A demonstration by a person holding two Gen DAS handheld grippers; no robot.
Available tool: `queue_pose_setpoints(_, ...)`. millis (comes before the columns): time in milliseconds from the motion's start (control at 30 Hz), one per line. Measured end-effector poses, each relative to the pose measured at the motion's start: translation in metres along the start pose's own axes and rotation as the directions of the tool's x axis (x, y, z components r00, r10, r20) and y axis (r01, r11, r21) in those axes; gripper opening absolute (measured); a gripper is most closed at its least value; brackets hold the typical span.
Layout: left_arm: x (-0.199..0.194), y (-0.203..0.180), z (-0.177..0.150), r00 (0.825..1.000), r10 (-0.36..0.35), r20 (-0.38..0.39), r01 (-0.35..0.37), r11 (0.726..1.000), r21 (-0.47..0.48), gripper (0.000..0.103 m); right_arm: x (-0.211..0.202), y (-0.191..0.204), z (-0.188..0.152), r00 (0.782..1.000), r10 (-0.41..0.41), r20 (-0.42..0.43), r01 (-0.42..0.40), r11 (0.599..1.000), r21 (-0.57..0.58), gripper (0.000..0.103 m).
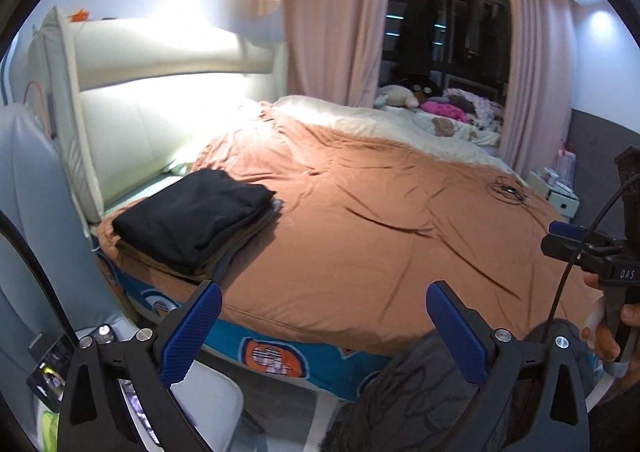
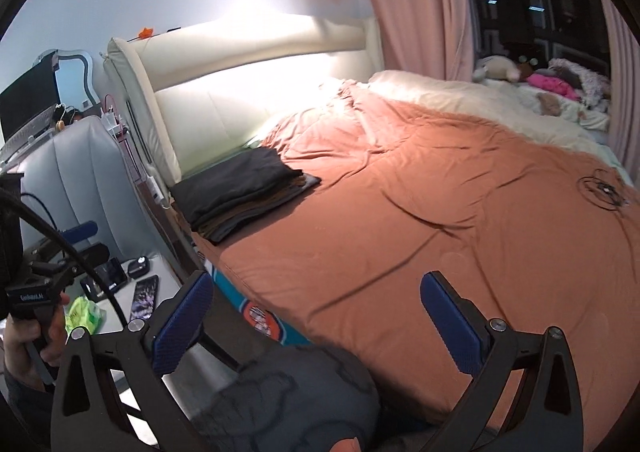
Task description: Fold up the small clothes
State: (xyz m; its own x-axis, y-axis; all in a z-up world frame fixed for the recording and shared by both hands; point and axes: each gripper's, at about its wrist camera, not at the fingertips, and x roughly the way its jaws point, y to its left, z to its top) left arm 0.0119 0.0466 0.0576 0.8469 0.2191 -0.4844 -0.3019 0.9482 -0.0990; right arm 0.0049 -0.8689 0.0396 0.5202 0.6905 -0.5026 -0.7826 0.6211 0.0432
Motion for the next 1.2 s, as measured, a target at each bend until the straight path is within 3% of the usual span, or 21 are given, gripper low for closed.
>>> queue_pose_setpoints(200,-0.012,-0.021,-0.013,0.999,-0.020,0.041,0.019,1.000,0.023,0.103,-0.027,-0.008,-0.036,0.999,0.024,0.043,-0.026,0.999,0.030,0.103)
queue_pose_setpoints(367,-0.012,-0.027,-0.023,0.999,-0.035,0.039,0.035,0.999,0.021,0.103,-0.041,-0.011,-0.054,0.997,-0.030,0.070,0.026,0.998,0.052,0.103)
queue_pose_setpoints(767,-0.016,-0.030,-0.034,0.999,-0.042,0.030,0.041,0.998,0.037,0.103,-0.042,0.012,-0.061,0.996,-0.059,0.069,0.057,0.998,0.033,0.103)
queue_pose_setpoints(1200,-0.025,-0.033,-0.031,0.998,-0.029,0.049,0.027,0.999,0.044,0.103,-0.047,0.003,-0.059,0.997,-0.015,0.081,0.010,0.998,0.066,0.103)
